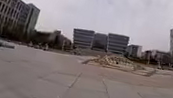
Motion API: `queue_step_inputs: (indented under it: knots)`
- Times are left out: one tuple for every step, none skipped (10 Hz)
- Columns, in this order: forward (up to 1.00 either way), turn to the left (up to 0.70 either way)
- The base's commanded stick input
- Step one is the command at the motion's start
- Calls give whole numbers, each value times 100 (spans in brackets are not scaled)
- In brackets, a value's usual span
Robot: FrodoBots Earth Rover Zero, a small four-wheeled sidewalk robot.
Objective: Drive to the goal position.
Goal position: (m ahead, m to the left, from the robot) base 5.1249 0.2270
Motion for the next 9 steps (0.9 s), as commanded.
queue_step_inputs:
  knots:
    - [85, 0]
    - [85, 2]
    - [85, 5]
    - [85, 10]
    - [85, 16]
    - [85, 23]
    - [85, 5]
    - [85, 1]
    - [85, 0]
